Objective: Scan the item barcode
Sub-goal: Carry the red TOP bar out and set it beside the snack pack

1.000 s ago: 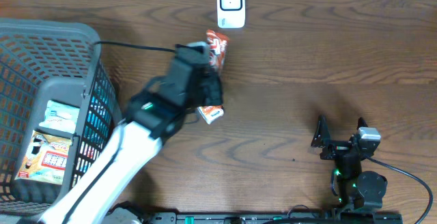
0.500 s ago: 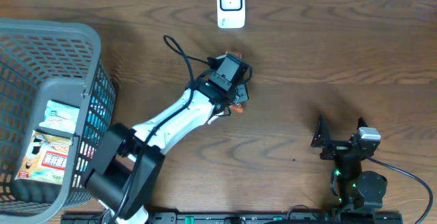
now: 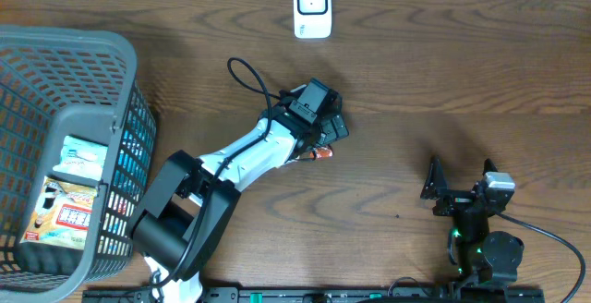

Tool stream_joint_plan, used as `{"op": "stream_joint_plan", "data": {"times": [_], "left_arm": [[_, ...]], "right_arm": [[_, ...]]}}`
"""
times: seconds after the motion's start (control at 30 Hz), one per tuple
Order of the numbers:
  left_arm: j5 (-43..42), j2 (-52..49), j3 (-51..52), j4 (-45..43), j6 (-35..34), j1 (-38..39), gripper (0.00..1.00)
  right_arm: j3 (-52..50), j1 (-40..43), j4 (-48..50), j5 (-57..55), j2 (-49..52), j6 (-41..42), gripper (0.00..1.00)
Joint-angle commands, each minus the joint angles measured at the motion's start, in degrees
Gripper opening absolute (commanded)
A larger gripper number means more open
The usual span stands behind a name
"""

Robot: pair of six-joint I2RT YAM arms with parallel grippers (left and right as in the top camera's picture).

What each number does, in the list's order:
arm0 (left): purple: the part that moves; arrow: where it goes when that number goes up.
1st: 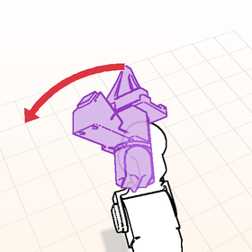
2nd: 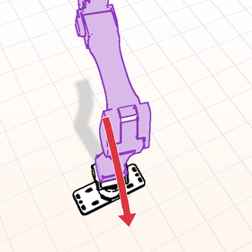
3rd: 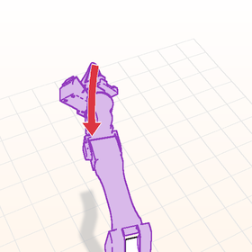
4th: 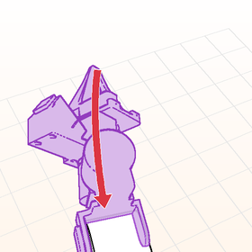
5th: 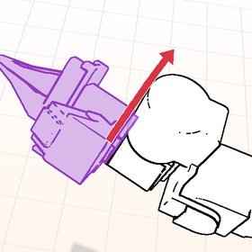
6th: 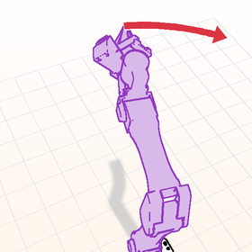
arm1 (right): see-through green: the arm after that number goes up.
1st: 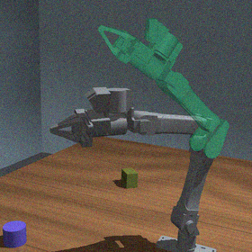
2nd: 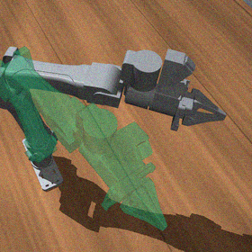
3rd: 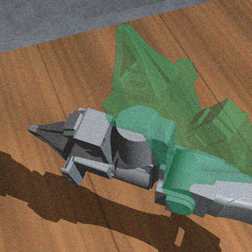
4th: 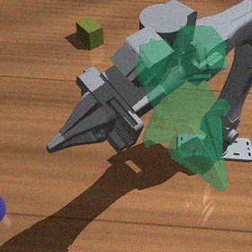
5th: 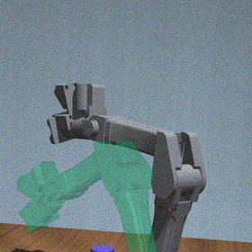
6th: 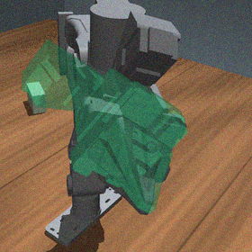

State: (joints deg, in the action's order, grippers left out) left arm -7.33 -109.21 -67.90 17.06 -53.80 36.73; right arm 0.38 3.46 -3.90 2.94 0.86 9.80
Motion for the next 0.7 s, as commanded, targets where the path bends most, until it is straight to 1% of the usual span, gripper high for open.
{"op": "stream_joint_plan", "data": {"times": [0.0,0.17,0.33,0.47,0.57,0.67], "left_arm": [[-3.41,5.16,-0.22,2.97,-0.02,-0.46,0.99],[-3.96,14.25,-0.26,4.52,3.13,-1.16,0.99],[-2.58,23.1,-0.26,5.49,6.19,-1.16,0.99],[-0.55,27.91,-0.26,7.48,6.56,-1.16,0.98],[-0.55,30.95,-0.26,8.09,8.28,-1.16,0.98],[-0.55,33.48,-0.26,8.7,8.37,-1.92,0.98]], "right_arm": [[-0.07,-0.5,-0.2,-0.24,-0.15,-0.66,0.99],[-0.07,-0.5,-0.2,-0.24,-0.15,-0.66,0.99],[-0.07,-0.5,-0.2,-0.24,-0.15,-0.66,0.99],[-0.07,-0.5,-0.2,-0.24,-0.15,-0.66,0.99],[-0.07,-0.5,-0.2,-0.24,-0.15,-0.66,0.99],[-0.07,-0.5,-0.2,-0.24,-0.15,-0.66,0.99]]}}
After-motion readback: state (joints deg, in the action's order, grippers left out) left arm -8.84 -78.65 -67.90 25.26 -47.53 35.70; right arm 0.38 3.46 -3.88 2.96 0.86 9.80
